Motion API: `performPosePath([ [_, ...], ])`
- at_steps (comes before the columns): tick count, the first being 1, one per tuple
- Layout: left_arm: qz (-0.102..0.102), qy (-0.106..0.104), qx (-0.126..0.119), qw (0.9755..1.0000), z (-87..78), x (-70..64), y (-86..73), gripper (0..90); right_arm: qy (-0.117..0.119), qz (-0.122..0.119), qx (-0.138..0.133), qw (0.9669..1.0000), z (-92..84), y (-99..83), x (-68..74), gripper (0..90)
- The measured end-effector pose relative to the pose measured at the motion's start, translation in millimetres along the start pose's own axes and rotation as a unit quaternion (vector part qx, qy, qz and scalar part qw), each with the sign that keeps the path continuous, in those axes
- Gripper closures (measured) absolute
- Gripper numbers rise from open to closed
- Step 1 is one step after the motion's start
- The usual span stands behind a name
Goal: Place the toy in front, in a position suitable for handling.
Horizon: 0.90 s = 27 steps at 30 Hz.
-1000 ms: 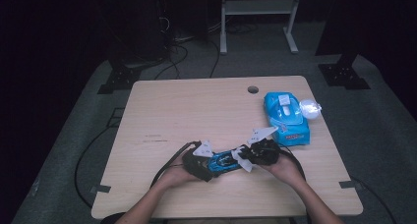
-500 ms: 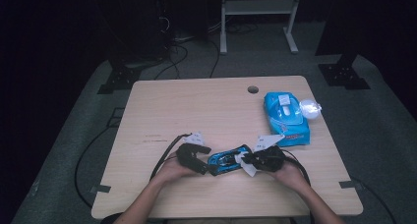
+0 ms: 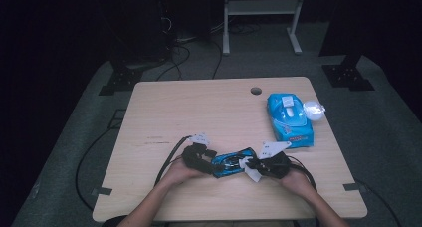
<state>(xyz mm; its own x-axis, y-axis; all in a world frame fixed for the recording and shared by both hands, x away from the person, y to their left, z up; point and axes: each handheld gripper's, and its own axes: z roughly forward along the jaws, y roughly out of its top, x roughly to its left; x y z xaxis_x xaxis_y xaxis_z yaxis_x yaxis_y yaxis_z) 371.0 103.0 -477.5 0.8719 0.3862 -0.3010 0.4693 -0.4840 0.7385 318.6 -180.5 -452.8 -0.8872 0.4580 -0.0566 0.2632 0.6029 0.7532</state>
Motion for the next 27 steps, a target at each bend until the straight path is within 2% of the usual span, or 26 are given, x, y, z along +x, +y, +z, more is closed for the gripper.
performPosePath([
  [4,0.006,-0.011,0.004,0.9999,1.3,-3.9,0.4,24.3,0.002,-0.003,0.004,1.0,-2.0,-1.2,2.5,83.3],
  [5,0.014,-0.015,0.007,0.9998,1.4,-5.9,1.1,25.9,0.001,-0.006,0.003,1.0,-2.7,-2.1,3.8,83.3],
  [8,0.021,-0.016,0.004,0.9996,2.4,-8.8,1.8,26.2,0.003,-0.003,0.0,1.0,-3.6,-4.3,4.6,83.3],
  [11,0.031,-0.031,0.008,0.999,3.2,-12.0,1.8,34.5,0.004,0.005,-0.008,0.9999,-5.0,-8.3,6.0,83.3],
  [14,0.036,-0.026,0.007,0.999,3.3,-14.5,2.2,36.0,0.006,0.005,-0.008,0.9999,-5.5,-9.0,6.4,83.3],
  [16,0.031,-0.024,0.001,0.9992,1.4,-15.4,1.9,41.3,0.005,0.004,-0.008,0.9999,-5.8,-9.5,6.8,83.4],
  [19,0.049,-0.017,0.0,0.9986,0.2,-18.7,1.6,42.0,0.004,0.006,-0.01,0.9999,-6.6,-11.4,8.7,83.4],
  [21,0.07,-0.008,0.0,0.9975,-0.9,-23.3,2.0,43.2,0.005,0.006,-0.008,0.9999,-7.0,-12.0,9.5,83.4],
  [23,0.101,0.006,-0.003,0.9948,-2.0,-29.6,1.1,44.5,0.009,0.008,-0.007,0.9999,-8.0,-14.0,10.5,83.4],
  [24,0.117,0.014,-0.001,0.993,-2.7,-32.5,1.2,44.5,0.009,0.008,-0.007,0.9999,-8.0,-14.0,10.5,83.4],
  [25,0.142,0.031,0.0,0.9893,-2.8,-39.9,1.2,45.1,0.01,0.013,-0.002,0.9999,-9.2,-15.1,12.0,83.4],
  [26,0.142,0.031,0.0,0.9893,-2.8,-39.9,1.2,45.4,0.01,0.013,-0.002,0.9999,-9.2,-15.1,12.0,83.4],
  [27,0.166,0.038,-0.001,0.9854,-3.4,-44.1,1.1,45.8,0.013,0.012,0.003,0.9998,-9.5,-15.3,12.6,83.4],
])
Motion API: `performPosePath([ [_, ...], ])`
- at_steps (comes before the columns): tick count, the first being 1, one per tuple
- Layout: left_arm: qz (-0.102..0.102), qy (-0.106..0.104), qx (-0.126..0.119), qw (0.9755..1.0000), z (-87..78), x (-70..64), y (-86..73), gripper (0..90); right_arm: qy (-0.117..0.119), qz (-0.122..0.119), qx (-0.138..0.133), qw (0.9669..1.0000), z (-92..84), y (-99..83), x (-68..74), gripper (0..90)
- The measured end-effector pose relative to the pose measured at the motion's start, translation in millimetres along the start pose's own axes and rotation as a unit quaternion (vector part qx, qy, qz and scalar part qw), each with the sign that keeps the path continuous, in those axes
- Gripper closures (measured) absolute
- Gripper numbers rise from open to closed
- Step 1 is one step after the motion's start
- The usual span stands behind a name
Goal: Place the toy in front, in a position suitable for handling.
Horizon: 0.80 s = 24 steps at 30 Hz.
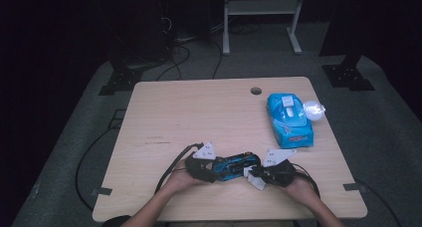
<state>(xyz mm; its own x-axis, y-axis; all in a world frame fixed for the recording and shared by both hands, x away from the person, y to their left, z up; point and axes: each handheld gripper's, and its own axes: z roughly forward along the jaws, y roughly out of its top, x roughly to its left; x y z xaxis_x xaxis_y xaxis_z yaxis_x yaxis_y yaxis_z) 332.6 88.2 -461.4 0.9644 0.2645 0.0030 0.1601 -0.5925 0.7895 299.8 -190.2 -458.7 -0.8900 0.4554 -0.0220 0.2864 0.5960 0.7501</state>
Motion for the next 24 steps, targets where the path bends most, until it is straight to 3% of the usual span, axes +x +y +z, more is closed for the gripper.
performPosePath([
  [1,0.0,0.0,0.0,1.0,0.0,0.0,0.0,47.0,0.0,0.0,0.0,1.0,0.0,0.0,0.0,83.4],
  [2,0.0,-0.019,-0.011,0.9998,-3.0,2.1,-1.3,49.2,0.004,0.0,0.003,1.0,-0.1,-1.2,0.4,83.4],
  [4,-0.004,-0.028,-0.019,0.9994,-3.8,3.0,-2.7,52.2,0.007,0.003,0.007,0.9999,0.5,-2.3,0.8,83.4],
  [6,-0.004,-0.031,-0.019,0.9993,-3.1,2.1,-4.2,52.2,0.007,0.005,0.008,0.9999,0.3,-3.4,1.3,83.3],
  [9,-0.007,-0.039,0.0,0.9992,5.3,-0.6,-5.5,52.0,0.01,0.007,0.01,0.9999,0.2,-4.3,2.0,83.3],
  [11,-0.002,-0.038,-0.001,0.9993,7.4,-2.4,-5.1,56.8,0.013,0.008,0.013,0.9998,0.1,-4.7,2.6,83.3],
  [14,0.023,-0.036,-0.003,0.9991,8.6,-7.2,-1.9,60.6,0.025,0.01,0.015,0.9995,-3.3,-4.0,6.6,83.3],
  [15,0.023,-0.036,-0.003,0.9991,8.6,-7.2,-1.9,61.7,0.025,0.01,0.015,0.9995,-3.3,-4.0,6.6,83.3],
  [16,0.045,-0.028,-0.005,0.9986,8.4,-10.3,-0.9,62.4,0.028,0.009,0.011,0.9995,-5.1,-3.3,7.7,83.3],
  [18,0.053,-0.018,-0.01,0.9984,7.6,-12.1,-0.1,64.3,0.036,0.012,-0.002,0.9993,-9.1,-1.6,8.0,83.3],
  [21,0.047,-0.005,-0.024,0.9986,6.1,-7.2,0.8,65.7,0.042,0.019,-0.023,0.9987,-15.0,1.9,6.2,83.3],
  [22,0.05,0.003,-0.026,0.9984,6.9,-5.9,0.4,65.7,0.038,0.026,-0.043,0.998,-21.3,6.9,3.0,83.3],
  [24,0.052,0.01,-0.031,0.9981,8.5,-1.3,1.3,65.9,0.028,0.029,-0.055,0.9977,-25.4,13.3,-1.4,83.3],
])
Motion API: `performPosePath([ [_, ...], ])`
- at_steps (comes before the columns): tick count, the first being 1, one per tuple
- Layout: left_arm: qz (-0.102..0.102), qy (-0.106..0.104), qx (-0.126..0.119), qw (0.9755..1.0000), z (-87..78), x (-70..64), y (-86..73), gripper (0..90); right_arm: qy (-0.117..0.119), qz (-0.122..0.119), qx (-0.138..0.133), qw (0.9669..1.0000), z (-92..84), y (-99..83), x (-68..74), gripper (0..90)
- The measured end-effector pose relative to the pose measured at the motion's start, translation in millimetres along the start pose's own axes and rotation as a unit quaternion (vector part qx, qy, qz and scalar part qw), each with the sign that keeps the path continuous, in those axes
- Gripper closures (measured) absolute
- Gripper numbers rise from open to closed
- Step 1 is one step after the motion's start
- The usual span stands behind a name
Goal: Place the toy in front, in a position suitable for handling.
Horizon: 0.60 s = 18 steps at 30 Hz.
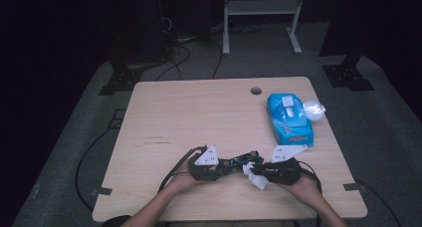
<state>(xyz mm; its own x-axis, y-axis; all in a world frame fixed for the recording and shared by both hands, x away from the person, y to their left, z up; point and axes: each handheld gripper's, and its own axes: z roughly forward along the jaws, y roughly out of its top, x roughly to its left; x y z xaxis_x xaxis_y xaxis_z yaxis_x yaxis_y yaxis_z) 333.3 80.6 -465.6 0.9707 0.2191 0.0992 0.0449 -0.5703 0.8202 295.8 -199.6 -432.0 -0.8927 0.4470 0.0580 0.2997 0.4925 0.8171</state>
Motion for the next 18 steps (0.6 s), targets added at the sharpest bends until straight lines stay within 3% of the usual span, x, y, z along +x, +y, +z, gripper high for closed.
performPosePath([
  [7,0.0,0.005,-0.008,1.0,1.5,7.3,-1.5,66.0,-0.024,-0.003,-0.004,0.9997,12.8,19.2,-5.6,83.3],
  [14,-0.016,0.004,-0.018,0.9997,-1.9,18.3,-7.5,66.0,-0.017,0.008,-0.021,0.9996,52.9,49.4,-0.6,83.2],
  [18,-0.026,0.007,-0.022,0.9994,-4.2,21.7,-10.5,65.9,-0.018,0.016,-0.023,0.9995,68.4,54.3,-2.3,83.2],
])
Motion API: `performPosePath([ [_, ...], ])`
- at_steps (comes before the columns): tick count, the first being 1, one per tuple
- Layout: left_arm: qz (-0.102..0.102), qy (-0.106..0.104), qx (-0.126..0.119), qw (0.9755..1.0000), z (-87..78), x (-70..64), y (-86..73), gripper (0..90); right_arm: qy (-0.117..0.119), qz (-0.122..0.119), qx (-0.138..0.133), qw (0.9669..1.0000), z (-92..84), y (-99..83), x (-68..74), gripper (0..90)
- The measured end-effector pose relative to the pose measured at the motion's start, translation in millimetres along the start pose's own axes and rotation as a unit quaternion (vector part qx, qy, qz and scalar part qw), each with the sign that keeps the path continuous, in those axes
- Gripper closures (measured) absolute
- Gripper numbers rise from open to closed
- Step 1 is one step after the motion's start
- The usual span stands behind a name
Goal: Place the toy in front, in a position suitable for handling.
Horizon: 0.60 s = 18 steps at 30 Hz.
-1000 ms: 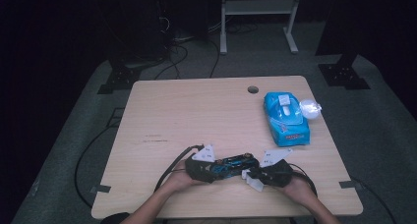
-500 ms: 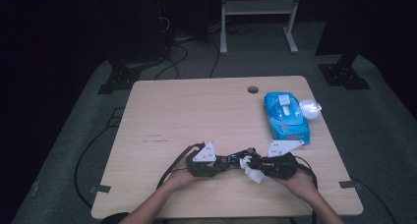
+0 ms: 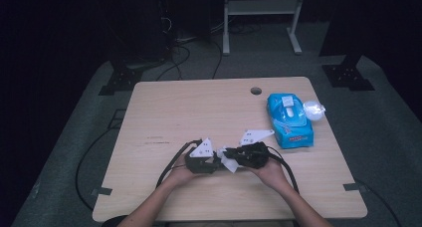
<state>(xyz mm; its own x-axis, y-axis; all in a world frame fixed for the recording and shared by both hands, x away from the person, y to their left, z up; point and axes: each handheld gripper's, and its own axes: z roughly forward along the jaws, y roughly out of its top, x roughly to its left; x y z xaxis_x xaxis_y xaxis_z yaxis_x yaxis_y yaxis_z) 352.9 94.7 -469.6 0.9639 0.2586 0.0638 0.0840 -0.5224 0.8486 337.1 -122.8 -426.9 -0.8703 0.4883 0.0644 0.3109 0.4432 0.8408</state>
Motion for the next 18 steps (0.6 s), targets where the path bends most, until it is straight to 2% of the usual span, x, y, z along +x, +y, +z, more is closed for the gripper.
performPosePath([
  [3,-0.001,0.002,-0.001,1.0,-1.3,0.7,-0.7,66.0,-0.007,0.002,-0.003,1.0,1.2,-0.2,-2.6,83.2],
  [5,-0.003,0.003,-0.002,1.0,-2.0,0.6,-1.2,66.0,-0.03,-0.002,0.004,0.9995,-2.5,-1.0,-5.3,83.2],
  [6,-0.002,0.004,-0.002,1.0,-1.7,0.6,-1.0,66.0,-0.033,0.001,0.004,0.9995,-3.1,-1.4,-6.0,83.2],
  [11,0.002,0.006,-0.002,1.0,-0.8,-0.3,-0.5,65.9,-0.019,0.006,-0.002,0.9998,0.9,1.0,-0.3,83.2],
  [12,0.002,0.006,-0.002,1.0,-0.4,-0.4,-0.5,65.9,0.005,0.011,-0.008,0.9999,6.4,3.5,4.4,83.1],
  [14,0.001,0.005,-0.002,1.0,-0.6,-0.2,-0.6,65.9,0.008,0.007,-0.005,0.9999,9.4,4.5,7.5,83.2],
  [15,0.0,0.005,-0.002,1.0,-0.8,0.2,-0.9,65.9,0.004,-0.003,-0.002,1.0,11.3,5.1,9.3,83.1],
  [17,-0.003,0.005,-0.003,1.0,-1.2,0.4,-1.4,66.0,0.005,0.002,-0.004,1.0,10.5,4.9,7.4,83.1],
  [18,-0.001,0.005,-0.002,1.0,-1.6,0.3,-1.5,66.0,-0.008,0.003,-0.001,1.0,6.0,3.2,3.2,82.9],
])
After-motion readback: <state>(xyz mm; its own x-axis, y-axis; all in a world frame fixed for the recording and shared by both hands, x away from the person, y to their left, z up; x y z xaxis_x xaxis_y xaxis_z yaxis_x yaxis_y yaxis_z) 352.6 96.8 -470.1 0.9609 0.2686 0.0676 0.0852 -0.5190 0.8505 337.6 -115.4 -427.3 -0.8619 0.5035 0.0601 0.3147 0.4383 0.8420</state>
